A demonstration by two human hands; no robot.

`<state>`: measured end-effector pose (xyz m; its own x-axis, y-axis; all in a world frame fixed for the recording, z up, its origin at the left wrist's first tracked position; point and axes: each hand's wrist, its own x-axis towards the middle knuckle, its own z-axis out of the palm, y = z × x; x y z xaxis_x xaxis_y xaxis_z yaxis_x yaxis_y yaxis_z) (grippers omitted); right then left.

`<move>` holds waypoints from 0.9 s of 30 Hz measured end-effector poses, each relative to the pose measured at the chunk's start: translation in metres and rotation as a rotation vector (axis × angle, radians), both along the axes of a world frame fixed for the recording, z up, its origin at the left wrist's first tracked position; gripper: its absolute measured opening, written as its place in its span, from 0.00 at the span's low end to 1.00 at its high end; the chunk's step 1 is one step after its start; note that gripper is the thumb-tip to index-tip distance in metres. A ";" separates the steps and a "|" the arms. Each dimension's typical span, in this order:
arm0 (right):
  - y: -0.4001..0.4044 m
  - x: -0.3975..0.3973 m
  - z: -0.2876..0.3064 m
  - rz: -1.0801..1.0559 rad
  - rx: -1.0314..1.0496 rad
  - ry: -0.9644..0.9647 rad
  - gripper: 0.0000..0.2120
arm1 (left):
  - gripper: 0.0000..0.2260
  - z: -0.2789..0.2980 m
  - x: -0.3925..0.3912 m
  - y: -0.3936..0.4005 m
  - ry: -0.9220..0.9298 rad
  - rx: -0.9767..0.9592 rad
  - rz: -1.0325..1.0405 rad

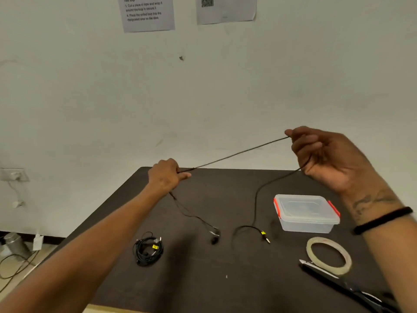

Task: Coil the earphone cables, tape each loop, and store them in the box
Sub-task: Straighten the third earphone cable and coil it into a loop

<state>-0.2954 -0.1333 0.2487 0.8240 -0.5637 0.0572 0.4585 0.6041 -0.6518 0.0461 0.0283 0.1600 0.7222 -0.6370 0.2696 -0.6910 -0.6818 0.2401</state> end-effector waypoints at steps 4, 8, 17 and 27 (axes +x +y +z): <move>0.006 0.018 -0.025 0.024 -0.231 0.301 0.11 | 0.46 0.025 -0.010 -0.005 0.184 0.297 -0.293; 0.024 0.043 -0.050 0.218 -0.362 0.496 0.14 | 0.45 0.042 -0.085 -0.030 0.284 0.086 -0.804; 0.029 0.016 -0.061 0.228 -0.655 0.590 0.16 | 0.11 0.079 -0.066 -0.028 -0.301 0.028 -0.526; 0.042 0.019 -0.091 0.175 -0.721 0.550 0.17 | 0.18 0.022 -0.146 -0.007 0.132 0.023 -1.041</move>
